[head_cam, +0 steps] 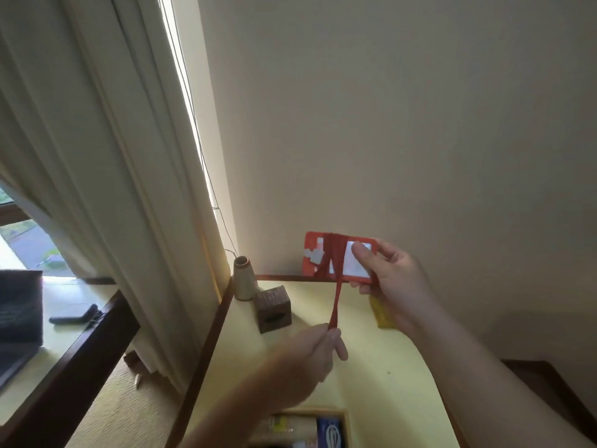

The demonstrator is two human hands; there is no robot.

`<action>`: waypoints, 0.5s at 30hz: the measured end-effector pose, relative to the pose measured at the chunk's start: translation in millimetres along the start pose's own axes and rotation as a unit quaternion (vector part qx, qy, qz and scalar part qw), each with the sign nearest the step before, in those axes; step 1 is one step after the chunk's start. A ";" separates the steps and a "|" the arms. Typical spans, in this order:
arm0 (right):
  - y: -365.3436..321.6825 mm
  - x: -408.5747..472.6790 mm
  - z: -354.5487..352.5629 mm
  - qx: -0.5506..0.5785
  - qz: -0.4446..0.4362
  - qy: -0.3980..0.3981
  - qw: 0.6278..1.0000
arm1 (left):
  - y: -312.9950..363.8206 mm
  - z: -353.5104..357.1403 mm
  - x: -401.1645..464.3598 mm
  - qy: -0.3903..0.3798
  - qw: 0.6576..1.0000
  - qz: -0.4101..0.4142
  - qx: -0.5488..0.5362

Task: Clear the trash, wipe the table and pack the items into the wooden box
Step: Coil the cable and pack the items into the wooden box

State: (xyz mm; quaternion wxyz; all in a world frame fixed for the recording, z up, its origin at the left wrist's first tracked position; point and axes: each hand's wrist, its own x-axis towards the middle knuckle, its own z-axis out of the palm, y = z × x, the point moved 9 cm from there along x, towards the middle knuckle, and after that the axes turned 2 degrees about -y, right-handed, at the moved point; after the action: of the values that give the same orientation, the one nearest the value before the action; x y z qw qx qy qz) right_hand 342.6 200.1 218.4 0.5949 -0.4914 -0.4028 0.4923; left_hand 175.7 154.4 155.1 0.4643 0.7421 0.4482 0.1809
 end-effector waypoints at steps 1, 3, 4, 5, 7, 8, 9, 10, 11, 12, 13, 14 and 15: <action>1.8 -5.6 9.1 0.008 -0.001 -0.046 0.999 | -19.9 3.4 3.0 0.013 1.000 -0.005 -0.007; 12.3 -21.1 26.0 0.001 0.006 -0.155 0.988 | -34.0 -4.6 4.8 0.039 0.999 0.009 0.025; 20.5 -29.8 31.4 -0.010 0.020 -0.203 0.979 | -36.1 -13.8 6.7 0.044 0.998 0.020 0.037; 30.3 -38.4 33.6 -0.027 0.040 -0.242 0.969 | -31.8 -23.1 7.7 0.031 0.998 0.036 0.033; 52.4 -52.5 30.6 -0.076 0.095 -0.297 0.947 | -8.4 -40.2 10.1 -0.021 0.990 0.099 0.094; 63.3 -57.3 26.4 -0.106 0.123 -0.312 0.936 | 4.0 -41.9 10.5 -0.060 0.974 0.119 0.183; 74.0 -61.7 22.5 -0.140 0.146 -0.323 0.925 | 9.3 -41.2 10.8 -0.096 0.947 0.123 0.282; 84.1 -66.2 20.4 -0.177 0.162 -0.332 0.912 | 12.7 -41.3 9.9 -0.126 0.919 0.119 0.354; 93.6 -69.7 18.3 -0.213 0.172 -0.333 0.902 | 4.0 -39.6 11.5 -0.154 0.897 0.101 0.401; 101.6 -72.2 16.6 -0.249 0.174 -0.321 0.897 | 2.6 -36.7 8.8 -0.178 0.882 0.092 0.426; 108.8 -73.5 14.9 -0.281 0.167 -0.297 0.897 | -9.1 -31.2 7.6 -0.198 0.876 0.074 0.434; 115.5 -74.0 12.9 -0.310 0.156 -0.260 0.901 | -20.1 -28.0 7.1 -0.199 0.884 0.059 0.420; 122.7 -73.9 9.9 -0.333 0.140 -0.214 0.907 | -31.3 -23.9 6.3 -0.186 0.895 0.042 0.403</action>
State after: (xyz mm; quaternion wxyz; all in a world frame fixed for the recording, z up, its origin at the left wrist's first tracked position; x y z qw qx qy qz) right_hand 295.6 133.4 100.3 0.2210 -0.5951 -0.5884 0.5007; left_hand 147.1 177.5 139.5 0.1924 0.9037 0.3570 -0.1374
